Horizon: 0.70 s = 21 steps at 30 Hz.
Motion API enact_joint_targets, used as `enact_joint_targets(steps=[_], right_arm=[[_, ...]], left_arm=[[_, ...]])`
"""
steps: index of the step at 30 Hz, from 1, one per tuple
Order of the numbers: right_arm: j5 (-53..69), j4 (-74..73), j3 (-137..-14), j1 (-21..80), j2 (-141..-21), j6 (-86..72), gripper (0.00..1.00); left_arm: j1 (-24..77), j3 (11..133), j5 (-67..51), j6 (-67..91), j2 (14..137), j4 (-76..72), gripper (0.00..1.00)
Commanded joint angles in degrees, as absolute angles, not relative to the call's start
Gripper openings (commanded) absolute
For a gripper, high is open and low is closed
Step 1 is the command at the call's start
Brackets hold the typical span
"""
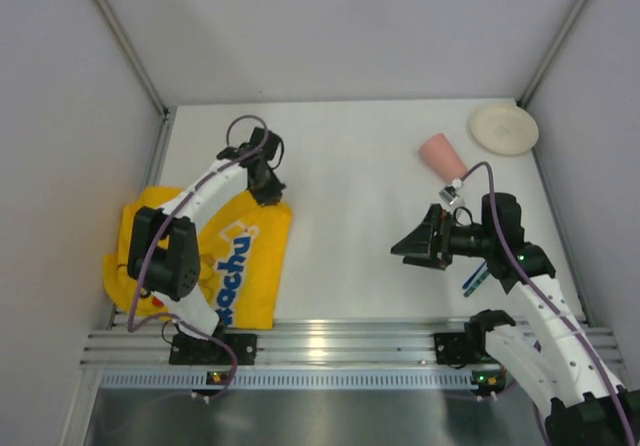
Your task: Set the dinner table for one person
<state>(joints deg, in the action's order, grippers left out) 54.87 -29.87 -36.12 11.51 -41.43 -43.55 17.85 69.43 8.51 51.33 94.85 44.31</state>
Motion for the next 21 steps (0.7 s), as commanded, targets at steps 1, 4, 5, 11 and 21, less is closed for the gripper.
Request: enact_joint_targets(steps=[1, 4, 5, 11, 21], right_arm=[[54.7, -30.5, -39.0, 10.6, -41.5, -42.7, 1.00], [54.6, -30.5, -38.9, 10.6, -41.8, -42.7, 1.00], [54.4, -30.4, -38.8, 10.5, -42.0, -42.5, 1.00], [51.8, -31.2, -40.2, 10.5, -43.8, -40.7, 1.00], [44.2, -24.9, -40.4, 13.3, -58.2, -38.9, 1.00]], left_arm=[[24.9, 86.5, 7.0, 59.3, 100.0, 44.6, 0.00], [30.8, 100.0, 0.6, 60.4, 109.7, 44.5, 0.28], [31.7, 103.9, -2.2, 60.6, 115.4, 45.4, 0.36], [35.7, 123.0, -4.8, 58.8, 123.9, 51.2, 0.66], [31.6, 110.5, 9.6, 51.4, 106.2, 50.1, 0.65]])
